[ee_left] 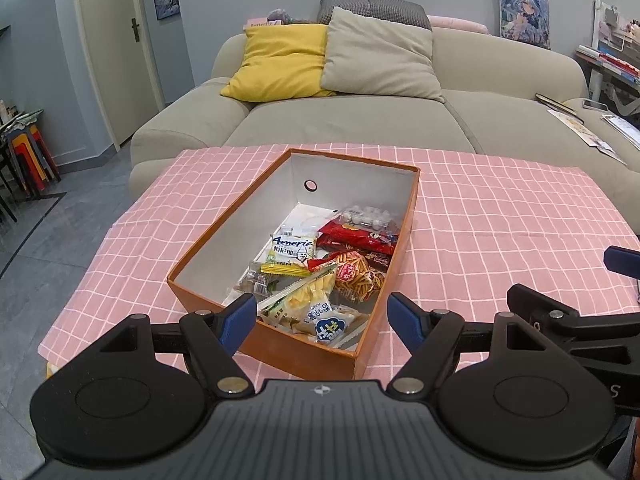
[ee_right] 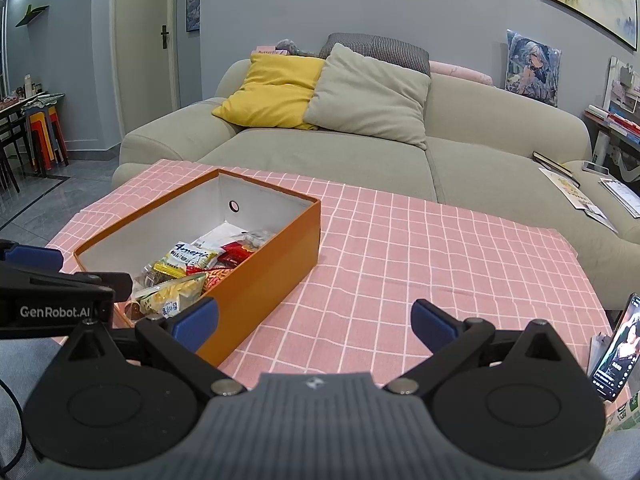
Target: Organize snacks
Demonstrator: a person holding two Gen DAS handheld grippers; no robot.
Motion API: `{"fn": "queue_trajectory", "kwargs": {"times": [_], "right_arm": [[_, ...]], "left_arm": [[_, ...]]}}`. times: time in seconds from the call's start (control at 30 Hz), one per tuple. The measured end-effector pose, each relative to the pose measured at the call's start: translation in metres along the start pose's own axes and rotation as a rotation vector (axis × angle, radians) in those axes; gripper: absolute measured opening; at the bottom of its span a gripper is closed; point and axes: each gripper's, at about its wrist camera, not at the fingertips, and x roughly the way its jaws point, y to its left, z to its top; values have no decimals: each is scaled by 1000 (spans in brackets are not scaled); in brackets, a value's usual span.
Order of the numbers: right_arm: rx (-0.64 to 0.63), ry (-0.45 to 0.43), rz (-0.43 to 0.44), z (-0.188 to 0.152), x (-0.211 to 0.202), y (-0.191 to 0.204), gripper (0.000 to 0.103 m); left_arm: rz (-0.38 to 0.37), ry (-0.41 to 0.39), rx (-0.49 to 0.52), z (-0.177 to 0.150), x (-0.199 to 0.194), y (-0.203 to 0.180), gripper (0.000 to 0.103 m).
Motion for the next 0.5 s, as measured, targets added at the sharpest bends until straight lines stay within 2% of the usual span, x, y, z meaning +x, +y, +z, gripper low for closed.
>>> {"fn": "queue_trajectory", "kwargs": {"times": [0.5], "right_arm": [[-1,-7,-1,-1,1,-2,99]], "left_arm": [[-4,-6,11,1,-3,1,87]]}}
